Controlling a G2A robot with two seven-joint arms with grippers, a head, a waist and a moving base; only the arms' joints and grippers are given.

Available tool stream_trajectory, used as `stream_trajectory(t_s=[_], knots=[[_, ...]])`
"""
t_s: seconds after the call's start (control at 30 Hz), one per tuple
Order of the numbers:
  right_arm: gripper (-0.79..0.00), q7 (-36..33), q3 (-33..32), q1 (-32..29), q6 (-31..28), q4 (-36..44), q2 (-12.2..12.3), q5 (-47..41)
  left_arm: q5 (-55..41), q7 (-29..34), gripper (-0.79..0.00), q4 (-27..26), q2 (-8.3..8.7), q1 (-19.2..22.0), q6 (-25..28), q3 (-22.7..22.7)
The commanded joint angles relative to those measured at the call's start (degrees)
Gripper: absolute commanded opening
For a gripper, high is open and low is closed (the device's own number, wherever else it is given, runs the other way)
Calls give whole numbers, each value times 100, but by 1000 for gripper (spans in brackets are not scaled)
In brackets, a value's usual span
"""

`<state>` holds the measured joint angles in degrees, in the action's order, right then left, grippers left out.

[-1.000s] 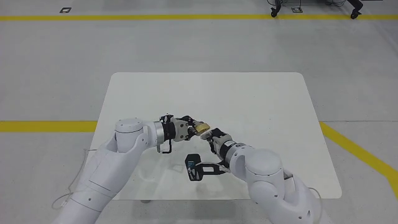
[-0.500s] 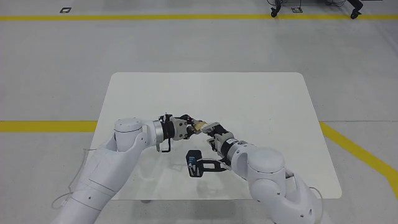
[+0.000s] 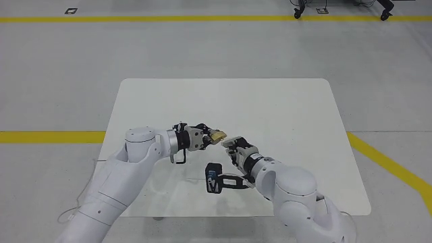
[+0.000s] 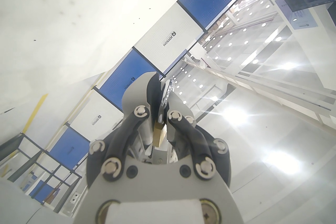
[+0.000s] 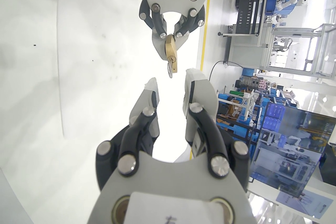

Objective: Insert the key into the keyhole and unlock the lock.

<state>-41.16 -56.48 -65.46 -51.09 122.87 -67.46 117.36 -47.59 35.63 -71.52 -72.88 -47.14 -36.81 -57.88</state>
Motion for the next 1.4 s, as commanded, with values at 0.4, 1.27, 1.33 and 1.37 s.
stream_trajectory(t_s=[0.4, 1.27, 1.33, 1.37], knots=[[-785, -8, 53, 149, 9, -228, -72, -58, 70, 42, -785, -146, 26, -68, -53, -34], [-785, -45, 222, 321, -17, -487, -188, 34, 58, 51, -785, -314, 59, -151, -96, -112], [-785, -43, 267, 327, -3, -492, -197, 93, 58, 48, -785, -304, 59, -150, -111, -108], [-785, -31, 281, 330, 8, -490, -202, 105, 56, 48, -785, -302, 59, -148, -111, -107]])
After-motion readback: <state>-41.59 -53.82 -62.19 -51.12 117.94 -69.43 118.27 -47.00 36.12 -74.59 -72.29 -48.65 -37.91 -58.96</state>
